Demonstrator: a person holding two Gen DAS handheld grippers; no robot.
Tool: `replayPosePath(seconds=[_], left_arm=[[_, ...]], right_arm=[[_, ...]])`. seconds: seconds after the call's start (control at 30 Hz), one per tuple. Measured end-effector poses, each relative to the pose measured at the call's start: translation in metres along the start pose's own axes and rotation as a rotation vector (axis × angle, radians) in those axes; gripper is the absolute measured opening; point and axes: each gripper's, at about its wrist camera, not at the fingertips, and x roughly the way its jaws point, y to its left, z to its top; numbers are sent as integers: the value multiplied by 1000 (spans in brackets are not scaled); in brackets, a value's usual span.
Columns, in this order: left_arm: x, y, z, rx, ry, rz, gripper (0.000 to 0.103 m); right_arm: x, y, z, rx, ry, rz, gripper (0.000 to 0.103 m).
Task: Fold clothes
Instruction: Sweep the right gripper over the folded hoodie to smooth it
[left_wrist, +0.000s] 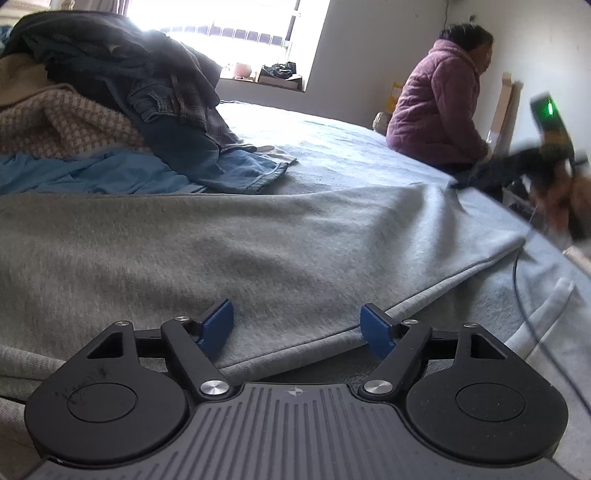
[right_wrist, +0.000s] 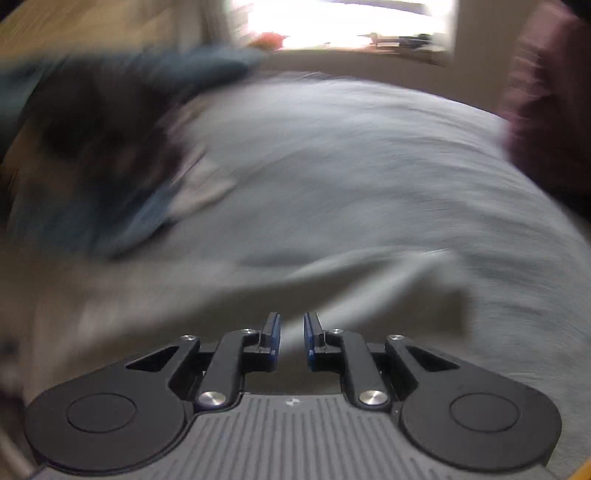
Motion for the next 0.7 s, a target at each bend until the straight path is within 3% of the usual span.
replayPosePath(seconds=[0.07, 0.17, 0.23, 0.4, 0.43, 0.53, 0.63, 0.7], left_arm=[[-2, 4, 0, -25, -9, -21, 78], [-2, 10, 1, -58, -13, -45, 79], [-2, 12, 3, -77, -12, -55, 79], [-2, 12, 3, -79, -14, -53, 80], [-2, 12, 3, -80, -14, -53, 80], [-2, 13, 3, -80, -15, -55, 80], [-2, 12, 2, -77, -17, -53, 80], [-2, 12, 2, -74, -18, -52, 80]], right_arm=[[10, -2, -23, 20, 71, -47, 14], [-10, -63, -63, 159, 82, -193, 13], [-36, -114, -82, 293, 113, -351, 17], [-62, -116, -49, 244, 12, -405, 18], [-64, -108, -39, 222, -20, -390, 18], [-27, -56, 4, 116, -95, -217, 18], [36, -29, 25, 102, -61, -102, 17], [72, -32, 32, 123, -39, -97, 15]])
